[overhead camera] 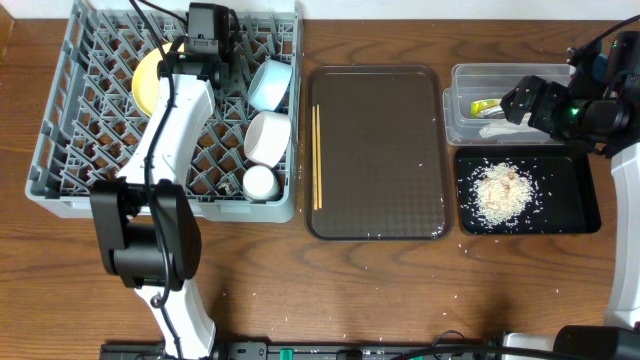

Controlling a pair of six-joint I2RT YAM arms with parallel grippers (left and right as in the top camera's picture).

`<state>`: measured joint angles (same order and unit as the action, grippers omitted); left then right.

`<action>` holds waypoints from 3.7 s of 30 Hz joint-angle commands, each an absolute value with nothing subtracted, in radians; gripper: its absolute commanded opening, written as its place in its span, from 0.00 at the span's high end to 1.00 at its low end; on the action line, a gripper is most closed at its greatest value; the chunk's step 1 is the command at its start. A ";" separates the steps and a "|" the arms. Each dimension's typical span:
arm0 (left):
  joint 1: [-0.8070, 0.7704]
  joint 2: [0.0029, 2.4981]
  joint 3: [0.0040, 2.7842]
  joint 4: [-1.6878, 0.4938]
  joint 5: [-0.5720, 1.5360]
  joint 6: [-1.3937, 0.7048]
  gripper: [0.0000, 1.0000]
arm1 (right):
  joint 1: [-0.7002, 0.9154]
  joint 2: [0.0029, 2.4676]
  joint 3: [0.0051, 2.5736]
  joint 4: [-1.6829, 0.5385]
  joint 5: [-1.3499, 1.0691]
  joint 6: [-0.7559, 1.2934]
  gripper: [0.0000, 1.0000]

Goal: Sort waste into correct bins and load items into the dishwasher
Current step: 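Stand the yellow plate upright in the rack slots and release, then move the left gripper back to the chopsticks on the brown tray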

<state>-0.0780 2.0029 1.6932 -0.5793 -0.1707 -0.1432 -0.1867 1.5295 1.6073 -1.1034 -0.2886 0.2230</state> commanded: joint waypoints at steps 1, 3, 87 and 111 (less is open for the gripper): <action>-0.070 2.054 1.696 -0.582 -0.152 -0.097 0.92 | -0.182 1.530 1.621 -1.104 -0.295 0.220 0.01; -0.070 2.068 1.693 -0.582 -0.137 -0.098 0.92 | -0.182 1.530 1.621 -1.105 -0.295 0.220 0.01; -0.559 2.126 1.660 -0.820 -0.125 -0.450 0.51 | -0.182 1.530 1.621 -1.105 -0.295 0.220 0.01; -0.559 2.249 1.658 -0.713 -0.196 -0.451 0.46 | -0.182 1.530 1.621 -1.105 -0.295 0.220 0.01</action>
